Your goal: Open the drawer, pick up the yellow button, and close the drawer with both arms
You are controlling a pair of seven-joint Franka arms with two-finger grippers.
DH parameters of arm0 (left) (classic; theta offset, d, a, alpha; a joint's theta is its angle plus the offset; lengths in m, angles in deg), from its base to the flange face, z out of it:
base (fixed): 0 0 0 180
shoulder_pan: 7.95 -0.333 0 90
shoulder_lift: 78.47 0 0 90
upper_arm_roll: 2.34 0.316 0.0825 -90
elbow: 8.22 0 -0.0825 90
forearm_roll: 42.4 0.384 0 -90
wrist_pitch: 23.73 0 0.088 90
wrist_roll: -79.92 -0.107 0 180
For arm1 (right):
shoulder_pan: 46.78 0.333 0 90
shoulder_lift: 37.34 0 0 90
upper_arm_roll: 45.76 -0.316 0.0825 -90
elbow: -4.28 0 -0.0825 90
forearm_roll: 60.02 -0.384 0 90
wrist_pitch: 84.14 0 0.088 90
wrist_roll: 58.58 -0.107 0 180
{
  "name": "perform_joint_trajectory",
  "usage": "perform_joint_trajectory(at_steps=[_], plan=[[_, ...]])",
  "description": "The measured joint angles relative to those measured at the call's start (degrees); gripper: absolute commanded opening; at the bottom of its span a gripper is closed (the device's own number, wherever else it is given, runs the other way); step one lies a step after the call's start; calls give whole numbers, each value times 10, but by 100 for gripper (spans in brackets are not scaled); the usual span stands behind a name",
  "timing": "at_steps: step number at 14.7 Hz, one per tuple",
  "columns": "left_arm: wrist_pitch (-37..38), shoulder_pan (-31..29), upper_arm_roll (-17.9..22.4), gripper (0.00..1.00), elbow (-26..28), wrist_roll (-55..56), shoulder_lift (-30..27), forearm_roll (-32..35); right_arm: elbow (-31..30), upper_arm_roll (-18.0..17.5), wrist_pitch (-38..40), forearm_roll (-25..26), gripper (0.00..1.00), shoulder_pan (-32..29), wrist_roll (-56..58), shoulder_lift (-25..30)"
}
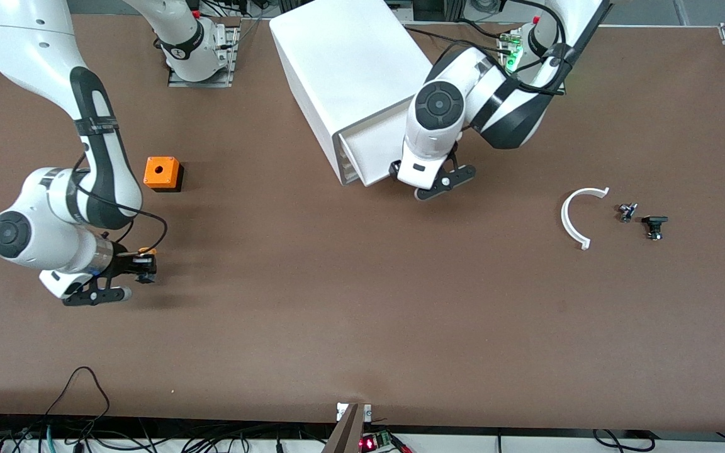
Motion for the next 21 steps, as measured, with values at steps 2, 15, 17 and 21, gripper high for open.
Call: perform_joint_trajectory(at_steps=[2, 15, 17, 21], plan=[[3, 1, -5, 100, 4, 1, 0, -11, -30, 0, -15, 0, 0, -2, -16, 0], [7, 17, -69, 100, 19, 16, 0, -13, 9, 0, 29, 5, 100, -6, -27, 47], [8, 17, -70, 100, 19, 16, 0, -13, 21, -1, 50, 8, 100, -6, -28, 90], [11, 17, -70, 100, 18, 15, 0, -13, 22, -4, 123, 10, 100, -4, -71, 170]])
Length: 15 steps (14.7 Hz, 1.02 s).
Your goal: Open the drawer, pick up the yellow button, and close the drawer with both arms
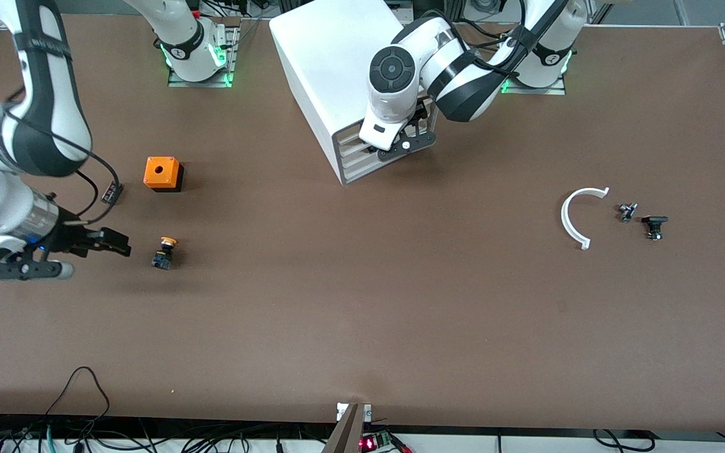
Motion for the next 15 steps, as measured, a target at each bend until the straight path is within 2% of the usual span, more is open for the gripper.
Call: perform_joint_trajectory(at_steps=[3, 6, 7, 9, 11, 13, 15], plan=[[27, -8, 4, 100, -17, -1, -2, 6, 0, -2, 55, 0, 100, 3, -12, 45], [100, -44, 7, 100, -83, -44, -6, 75, -1, -10, 83, 4, 100, 1, -12, 77], [123, -61, 9, 100, -109, -83, -9, 89, -1, -28, 95, 24, 100, -8, -12, 88], [150, -98, 11, 100, -149, -176, -15, 103, -1, -97, 135, 89, 100, -41, -35, 114], [162, -135, 16, 100, -176, -270, -17, 108, -1, -136, 182, 112, 100, -54, -67, 145], [166, -177, 18, 100, -198, -352, -17, 118, -3, -139, 208, 111, 100, -57, -72, 174], [178, -217, 18, 100, -215, -420, -21, 119, -7, -122, 219, 82, 100, -62, -65, 186]])
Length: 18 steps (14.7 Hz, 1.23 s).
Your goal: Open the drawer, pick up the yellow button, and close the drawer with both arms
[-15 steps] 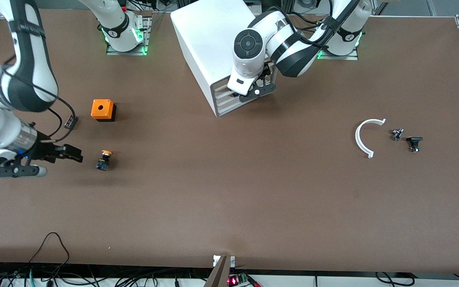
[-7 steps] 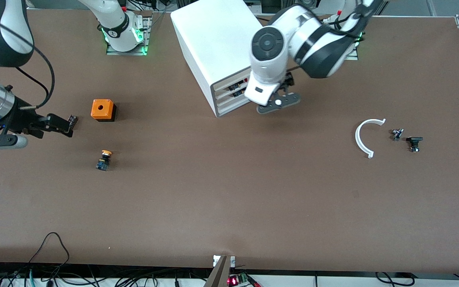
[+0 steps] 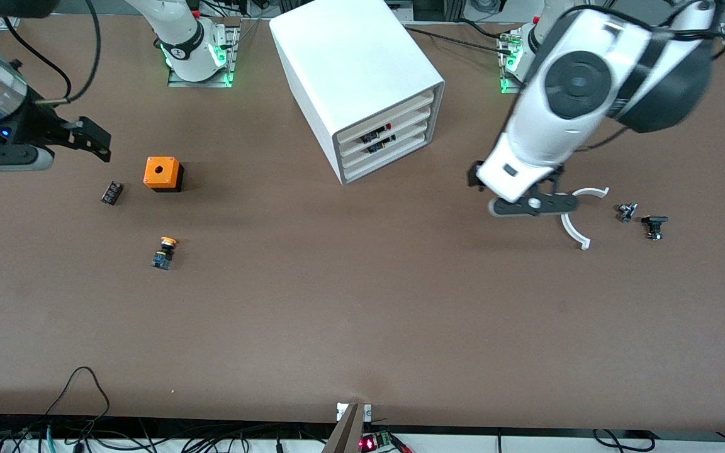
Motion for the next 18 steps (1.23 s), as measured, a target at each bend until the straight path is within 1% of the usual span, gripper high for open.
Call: perform_joint_trajectory(at_steps=[2, 3, 5, 7, 8, 9, 10, 11, 13, 18], plan=[[11, -29, 8, 100, -7, -69, -15, 0, -1, 18, 5, -20, 100, -5, 15, 2], [15, -32, 26, 100, -6, -106, -27, 0, -1, 20, 6, -24, 100, -7, 17, 3], [21, -20, 88, 100, -1, -175, -53, -20, 3, 17, 6, -24, 100, -7, 17, 5], [18, 8, 174, 100, 22, -231, -83, -75, 17, 15, 15, -17, 100, -6, 17, 5], [0, 22, 216, 100, 44, -257, -100, -102, 24, 15, 26, -12, 100, -6, 17, 5], [-30, 30, 248, 100, 74, -275, -121, -118, 27, 15, 34, -10, 100, -6, 17, 5], [-63, 32, 265, 100, 109, -287, -144, -124, 29, 15, 38, -9, 100, -6, 17, 5], [-86, 33, 274, 100, 145, -296, -169, -125, 30, 15, 39, -9, 100, -6, 17, 4], [-99, 34, 276, 100, 185, -315, -202, -124, 32, 14, 39, -9, 100, -6, 14, 3], [-103, 38, 276, 100, 189, -325, -211, -119, 33, 13, 38, -9, 100, -1, -2, 1]])
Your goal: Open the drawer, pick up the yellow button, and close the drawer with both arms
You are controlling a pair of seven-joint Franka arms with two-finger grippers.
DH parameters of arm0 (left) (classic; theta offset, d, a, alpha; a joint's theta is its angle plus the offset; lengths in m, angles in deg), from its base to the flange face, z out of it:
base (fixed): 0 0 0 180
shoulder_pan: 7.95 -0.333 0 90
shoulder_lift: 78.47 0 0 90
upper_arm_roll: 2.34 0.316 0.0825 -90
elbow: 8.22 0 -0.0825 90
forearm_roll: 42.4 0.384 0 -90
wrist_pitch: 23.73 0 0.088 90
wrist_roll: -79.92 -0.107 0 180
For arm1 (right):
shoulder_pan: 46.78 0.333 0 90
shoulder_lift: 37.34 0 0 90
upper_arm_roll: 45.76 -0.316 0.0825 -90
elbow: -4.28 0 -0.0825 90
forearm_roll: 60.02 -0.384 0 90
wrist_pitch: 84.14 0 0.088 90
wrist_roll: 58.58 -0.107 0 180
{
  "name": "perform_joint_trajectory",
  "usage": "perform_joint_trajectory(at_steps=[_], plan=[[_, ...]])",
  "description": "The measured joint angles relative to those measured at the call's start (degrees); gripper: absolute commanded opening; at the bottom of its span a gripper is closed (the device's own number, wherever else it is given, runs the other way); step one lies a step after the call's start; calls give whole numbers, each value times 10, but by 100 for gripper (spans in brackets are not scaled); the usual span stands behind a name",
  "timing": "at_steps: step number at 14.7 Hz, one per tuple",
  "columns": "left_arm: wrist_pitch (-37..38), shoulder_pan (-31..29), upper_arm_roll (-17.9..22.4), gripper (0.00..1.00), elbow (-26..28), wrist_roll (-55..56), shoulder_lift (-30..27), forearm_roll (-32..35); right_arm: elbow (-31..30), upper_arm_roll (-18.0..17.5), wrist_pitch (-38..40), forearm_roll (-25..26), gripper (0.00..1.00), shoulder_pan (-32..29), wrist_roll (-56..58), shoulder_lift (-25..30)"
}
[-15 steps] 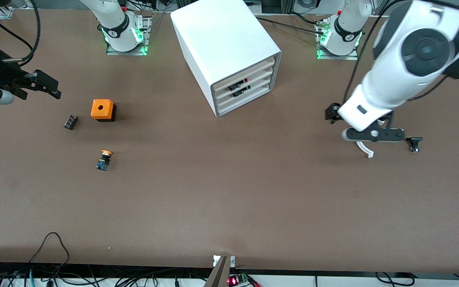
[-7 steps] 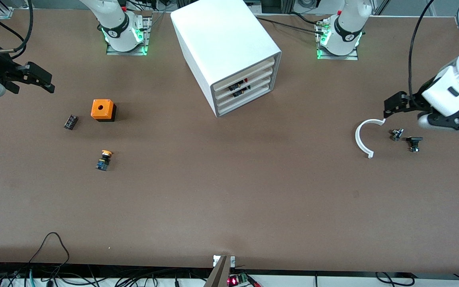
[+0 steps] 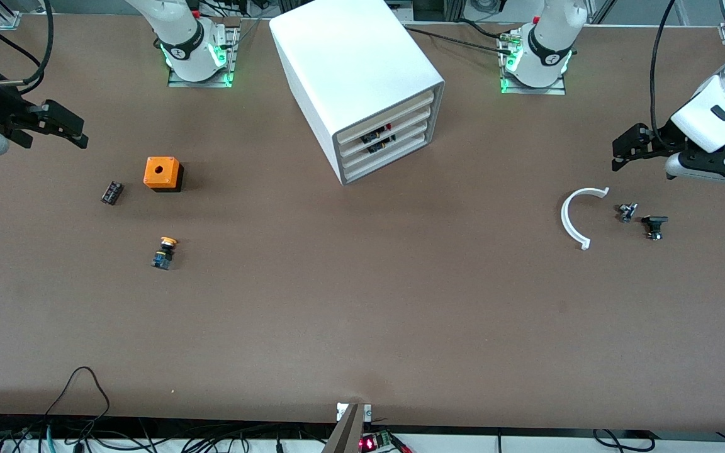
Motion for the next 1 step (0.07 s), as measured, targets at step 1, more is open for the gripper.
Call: perform_joint_trajectory(at_steps=[1], plan=[[0, 0, 0, 100, 0, 0, 0, 0, 1, -1, 0, 0, 100, 2, -2, 0]])
